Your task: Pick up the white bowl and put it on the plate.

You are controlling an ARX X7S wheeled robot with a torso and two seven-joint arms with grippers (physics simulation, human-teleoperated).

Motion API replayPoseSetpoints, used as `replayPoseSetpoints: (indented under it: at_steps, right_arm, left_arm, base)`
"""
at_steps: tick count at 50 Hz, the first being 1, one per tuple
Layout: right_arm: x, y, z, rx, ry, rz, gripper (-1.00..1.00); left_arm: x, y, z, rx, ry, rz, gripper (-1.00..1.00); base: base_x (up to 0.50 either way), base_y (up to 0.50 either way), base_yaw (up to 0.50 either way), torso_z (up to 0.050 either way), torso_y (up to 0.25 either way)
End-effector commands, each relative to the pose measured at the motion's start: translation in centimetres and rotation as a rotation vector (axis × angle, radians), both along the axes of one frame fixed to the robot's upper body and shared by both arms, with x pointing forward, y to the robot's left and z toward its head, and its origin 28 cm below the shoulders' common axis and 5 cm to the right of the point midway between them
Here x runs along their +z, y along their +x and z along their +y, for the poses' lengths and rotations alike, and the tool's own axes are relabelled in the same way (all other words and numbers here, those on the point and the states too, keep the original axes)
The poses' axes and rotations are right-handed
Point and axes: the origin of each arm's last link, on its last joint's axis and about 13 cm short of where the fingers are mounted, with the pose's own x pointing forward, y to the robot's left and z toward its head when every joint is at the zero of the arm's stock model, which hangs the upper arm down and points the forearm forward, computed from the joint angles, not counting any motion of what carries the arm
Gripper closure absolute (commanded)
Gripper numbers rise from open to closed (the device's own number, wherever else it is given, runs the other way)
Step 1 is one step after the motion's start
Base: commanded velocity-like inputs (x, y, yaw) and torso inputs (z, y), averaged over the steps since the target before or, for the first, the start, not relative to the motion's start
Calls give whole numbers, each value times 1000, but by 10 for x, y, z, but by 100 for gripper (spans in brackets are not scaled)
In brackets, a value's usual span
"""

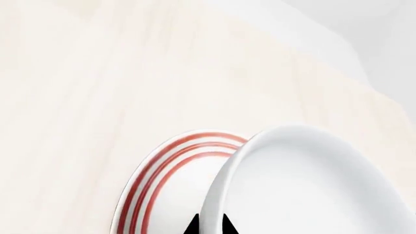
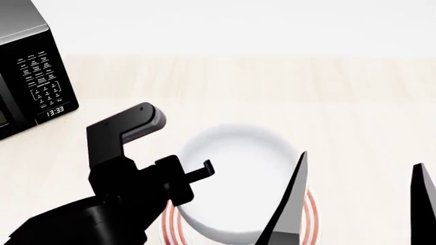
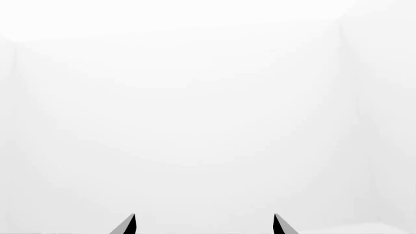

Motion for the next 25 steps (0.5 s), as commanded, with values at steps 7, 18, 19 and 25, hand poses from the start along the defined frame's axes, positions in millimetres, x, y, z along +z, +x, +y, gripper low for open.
replayPoseSetpoints:
  at_steps: [7,18,19,25]
  right_arm:
    - [1,5,1,2,0,-30,-100]
    - [0,5,0,1,4,-28,-100]
    - [0,5,1,3,3,-27,-100]
    - [-1,5,0,1,4,-27,-100]
  left_arm:
    - [3,17,-2,21,-51,-18,100]
    - [-6,21,-4,21,-54,-4,100]
    - [-8,22,-5,20,-51,-2,100]
    - [-15,22,-7,14,-55,11,100]
  base:
    - [0,0,0,0,0]
    - [0,0,0,0,1]
    - [0,0,0,0,0]
    - [0,0,0,0,0]
